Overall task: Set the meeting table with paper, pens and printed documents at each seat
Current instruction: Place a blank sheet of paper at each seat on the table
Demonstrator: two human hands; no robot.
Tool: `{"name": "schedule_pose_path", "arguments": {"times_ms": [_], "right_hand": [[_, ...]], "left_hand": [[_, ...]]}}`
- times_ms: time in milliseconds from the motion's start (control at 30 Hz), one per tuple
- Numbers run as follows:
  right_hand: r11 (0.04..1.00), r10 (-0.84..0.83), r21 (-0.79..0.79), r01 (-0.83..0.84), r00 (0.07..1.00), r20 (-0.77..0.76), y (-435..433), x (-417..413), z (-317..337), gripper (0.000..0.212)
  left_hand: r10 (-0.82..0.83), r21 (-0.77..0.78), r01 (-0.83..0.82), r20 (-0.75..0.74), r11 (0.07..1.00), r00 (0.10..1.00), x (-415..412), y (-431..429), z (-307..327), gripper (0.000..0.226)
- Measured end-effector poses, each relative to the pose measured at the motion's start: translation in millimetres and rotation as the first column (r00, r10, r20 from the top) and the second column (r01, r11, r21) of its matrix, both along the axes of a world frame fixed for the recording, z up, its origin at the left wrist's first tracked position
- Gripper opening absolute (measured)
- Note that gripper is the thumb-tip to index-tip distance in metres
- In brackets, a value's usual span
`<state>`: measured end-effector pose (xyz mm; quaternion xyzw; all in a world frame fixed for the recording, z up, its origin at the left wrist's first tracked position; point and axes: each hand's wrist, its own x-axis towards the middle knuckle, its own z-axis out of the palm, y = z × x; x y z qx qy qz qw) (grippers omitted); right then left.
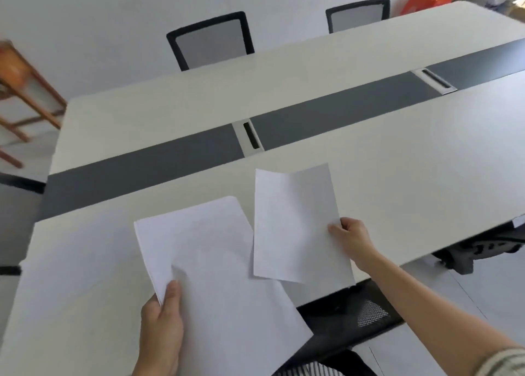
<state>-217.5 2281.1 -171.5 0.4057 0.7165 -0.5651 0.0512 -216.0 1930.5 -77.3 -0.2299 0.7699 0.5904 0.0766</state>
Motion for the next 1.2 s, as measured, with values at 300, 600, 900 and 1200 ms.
{"name": "schedule_pose_path", "arguments": {"times_ms": [300,600,900,1200], "right_hand": [[0.983,0.136,0.086,-0.164,0.955,0.263,-1.5,-20.0,-68.8,0.024],[0.913,0.175,0.288,-0.287,0.917,0.359,8.4,6.3,-35.4,0.040],[0.932,-0.128,-0.357,0.066,0.980,-0.152,-21.0,88.7,73.8,0.031],[0.822,-0.519,-0.395,0.411,0.826,-0.221,26.6,222.0,97.4,0.021]], "left_hand": [[0.165,0.042,-0.165,-0.003,0.985,0.986,15.7,4.6,-5.6,0.022],[-0.027,0.069,0.026,0.026,0.997,0.999,5.1,23.5,-2.0,0.030],[-0.418,0.146,0.414,-0.007,0.898,0.909,-5.2,94.9,16.7,0.031],[-0.731,0.192,0.715,0.020,0.672,0.682,39.5,212.2,29.1,0.026]]}}
